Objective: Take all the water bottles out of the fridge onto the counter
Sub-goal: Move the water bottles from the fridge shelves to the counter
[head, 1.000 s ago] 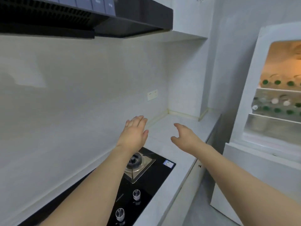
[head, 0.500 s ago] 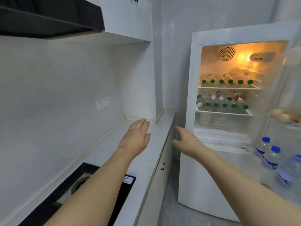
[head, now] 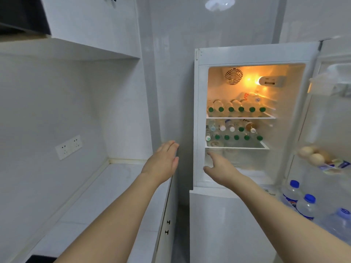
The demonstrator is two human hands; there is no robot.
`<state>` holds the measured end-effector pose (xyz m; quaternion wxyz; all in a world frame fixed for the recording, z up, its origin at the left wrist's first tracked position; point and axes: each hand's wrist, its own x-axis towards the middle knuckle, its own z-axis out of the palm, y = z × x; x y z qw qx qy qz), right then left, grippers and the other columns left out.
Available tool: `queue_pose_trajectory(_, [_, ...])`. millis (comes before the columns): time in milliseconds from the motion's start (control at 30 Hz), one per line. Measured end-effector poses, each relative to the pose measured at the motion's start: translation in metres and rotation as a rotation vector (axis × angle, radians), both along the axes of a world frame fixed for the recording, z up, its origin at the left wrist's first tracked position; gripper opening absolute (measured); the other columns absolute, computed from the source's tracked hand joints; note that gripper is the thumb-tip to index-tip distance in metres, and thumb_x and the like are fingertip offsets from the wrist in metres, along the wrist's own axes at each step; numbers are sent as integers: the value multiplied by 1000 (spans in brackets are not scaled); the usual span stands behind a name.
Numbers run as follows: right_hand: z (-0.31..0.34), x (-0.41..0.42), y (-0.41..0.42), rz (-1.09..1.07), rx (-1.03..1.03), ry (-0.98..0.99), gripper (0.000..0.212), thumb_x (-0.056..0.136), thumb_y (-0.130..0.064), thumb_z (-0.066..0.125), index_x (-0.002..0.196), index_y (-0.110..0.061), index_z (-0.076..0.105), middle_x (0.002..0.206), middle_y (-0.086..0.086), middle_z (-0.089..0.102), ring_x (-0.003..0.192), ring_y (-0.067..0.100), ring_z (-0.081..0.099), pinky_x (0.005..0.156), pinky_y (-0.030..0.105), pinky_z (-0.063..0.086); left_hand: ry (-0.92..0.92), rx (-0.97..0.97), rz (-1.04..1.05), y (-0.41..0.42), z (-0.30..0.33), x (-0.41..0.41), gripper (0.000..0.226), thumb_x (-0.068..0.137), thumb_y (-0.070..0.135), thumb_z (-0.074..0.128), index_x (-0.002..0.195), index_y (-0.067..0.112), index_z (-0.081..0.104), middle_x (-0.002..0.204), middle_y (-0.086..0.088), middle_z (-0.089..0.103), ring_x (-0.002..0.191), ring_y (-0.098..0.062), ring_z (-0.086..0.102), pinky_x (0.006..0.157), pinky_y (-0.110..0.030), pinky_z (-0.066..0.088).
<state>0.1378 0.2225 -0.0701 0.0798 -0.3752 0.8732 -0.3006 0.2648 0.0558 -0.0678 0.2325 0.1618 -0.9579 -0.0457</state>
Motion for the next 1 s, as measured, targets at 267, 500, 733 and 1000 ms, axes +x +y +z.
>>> queue_pose_trajectory(267, [26,-64,-43,-114,-80,31,61,95,-20,53,150,-17,28,155,4,33,141,23,33,112,36,31,60,17,-127,-41,27,-89,49,102,24,41,149,15,32,158,-2,27,145,-20,25,118,-38,27])
queue_pose_trajectory(500, [43,-125,-45,-203,-72,75,56,94,-13,51,147,-10,32,149,11,40,135,27,39,107,33,33,90,8,-265,-47,37,-155,48,104,26,39,150,18,29,159,4,22,146,-12,20,113,-27,28])
queue_pose_trajectory(733, [41,-193,-47,-309,-105,71,60,94,-15,52,149,-14,30,153,8,36,137,26,39,107,38,36,87,-18,-344,-56,41,-224,48,102,26,43,148,16,33,157,1,29,143,-15,26,113,-29,29])
queue_pose_trajectory(1000, [58,-284,-47,-383,-194,89,55,94,-19,52,146,-15,35,145,8,46,129,27,47,103,41,43,61,-83,-392,-55,59,-317,48,101,25,42,148,17,33,157,-1,28,143,-17,27,114,-30,28])
